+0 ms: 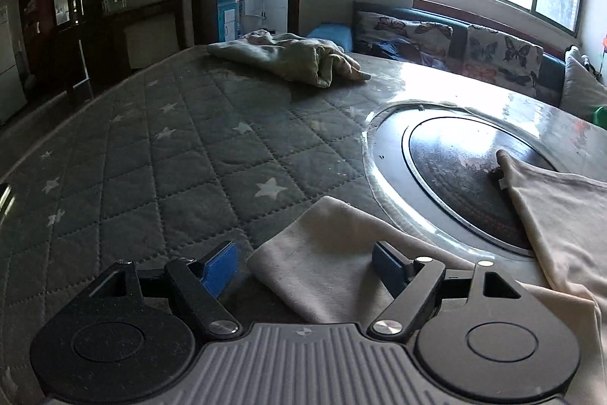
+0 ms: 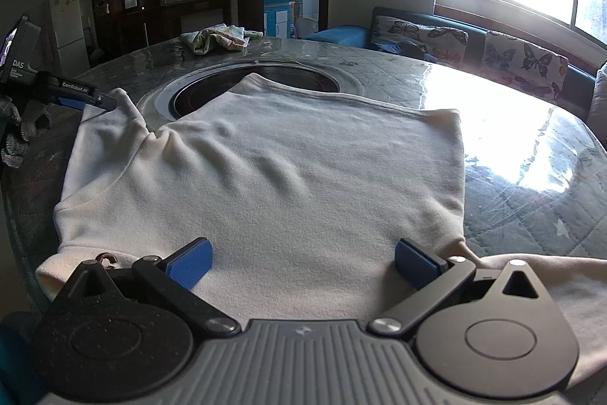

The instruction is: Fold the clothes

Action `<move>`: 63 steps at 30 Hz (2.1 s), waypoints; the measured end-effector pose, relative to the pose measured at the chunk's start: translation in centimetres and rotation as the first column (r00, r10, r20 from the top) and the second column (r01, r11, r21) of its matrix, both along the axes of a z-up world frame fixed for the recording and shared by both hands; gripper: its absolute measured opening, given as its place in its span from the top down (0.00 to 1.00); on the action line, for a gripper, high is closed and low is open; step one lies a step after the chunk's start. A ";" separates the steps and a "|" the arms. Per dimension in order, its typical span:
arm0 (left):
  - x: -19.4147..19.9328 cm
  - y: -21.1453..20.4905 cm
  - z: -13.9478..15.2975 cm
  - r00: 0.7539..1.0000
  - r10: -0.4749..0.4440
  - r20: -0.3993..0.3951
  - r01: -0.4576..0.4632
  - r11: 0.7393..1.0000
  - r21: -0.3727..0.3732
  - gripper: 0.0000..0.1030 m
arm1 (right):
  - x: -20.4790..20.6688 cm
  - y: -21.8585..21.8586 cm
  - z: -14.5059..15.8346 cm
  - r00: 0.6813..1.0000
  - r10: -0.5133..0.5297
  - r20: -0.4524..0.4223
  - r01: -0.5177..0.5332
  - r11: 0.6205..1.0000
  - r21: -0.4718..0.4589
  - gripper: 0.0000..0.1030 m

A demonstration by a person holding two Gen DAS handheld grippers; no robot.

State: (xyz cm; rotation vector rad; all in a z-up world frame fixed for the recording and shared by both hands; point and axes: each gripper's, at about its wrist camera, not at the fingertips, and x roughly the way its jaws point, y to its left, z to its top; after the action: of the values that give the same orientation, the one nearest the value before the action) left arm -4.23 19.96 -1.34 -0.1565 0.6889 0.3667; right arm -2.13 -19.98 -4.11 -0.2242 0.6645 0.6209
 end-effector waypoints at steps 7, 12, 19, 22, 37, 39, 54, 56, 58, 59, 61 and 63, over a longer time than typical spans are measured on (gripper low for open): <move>-1.0 -0.2 0.3 0.999 -0.020 0.030 0.020 1.000 -0.014 0.87 | 0.0 0.0 0.0 1.000 -0.002 0.001 0.002 1.000 -0.002 0.00; -2.7 0.0 1.4 0.997 0.029 0.074 -0.031 0.999 0.024 0.90 | -0.2 0.0 0.3 1.000 -0.007 -0.008 0.007 1.000 0.006 0.00; -5.9 0.8 3.0 0.991 0.098 0.096 -0.103 0.994 0.048 0.90 | -0.7 0.0 1.4 1.000 -0.008 -0.014 0.009 0.999 0.035 0.00; -6.7 1.3 2.6 0.990 0.123 0.061 -0.126 0.991 0.046 0.90 | -0.7 0.3 1.2 1.000 0.003 -0.024 -0.002 1.000 0.023 0.00; -5.3 2.3 0.6 0.989 0.139 -0.042 -0.133 0.984 0.119 0.78 | -1.2 -1.4 2.2 0.999 -0.038 -0.016 0.039 0.998 0.056 0.00; -5.3 2.2 0.8 0.990 0.135 -0.042 -0.129 0.984 0.123 0.69 | -1.0 -2.7 2.6 0.996 -0.082 -0.015 0.083 0.994 0.068 0.00; -5.7 0.3 4.0 0.996 0.071 0.045 -0.075 0.991 0.106 0.32 | 3.9 -12.7 2.2 0.908 -0.420 -0.004 0.419 0.906 0.053 0.28; -5.7 -0.6 4.4 0.998 0.039 0.053 -0.045 0.993 0.113 0.31 | 4.8 -13.3 1.8 0.898 -0.439 -0.006 0.439 0.897 0.046 0.36; -5.6 -1.3 4.7 0.998 0.013 0.060 -0.019 0.993 0.114 0.31 | 5.7 -14.0 1.4 0.888 -0.459 -0.014 0.459 0.887 0.043 0.38; -5.5 -1.6 4.8 0.998 0.003 0.062 -0.009 0.994 0.111 0.30 | 6.1 -14.2 1.1 0.884 -0.468 -0.017 0.468 0.883 0.037 0.38; -5.2 -2.3 4.9 0.998 -0.022 0.060 0.016 0.994 0.108 0.29 | 6.6 -14.9 0.7 0.873 -0.487 -0.020 0.487 0.873 0.026 0.38; -4.9 -3.0 4.9 0.997 -0.047 0.058 0.041 0.994 0.104 0.29 | 7.0 -15.5 0.6 0.864 -0.502 -0.020 0.503 0.864 0.031 0.38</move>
State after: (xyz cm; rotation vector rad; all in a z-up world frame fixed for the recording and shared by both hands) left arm -9.16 16.95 3.56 -0.0541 0.6117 0.3527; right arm 4.82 -35.50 -3.50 -0.0073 0.6883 0.1281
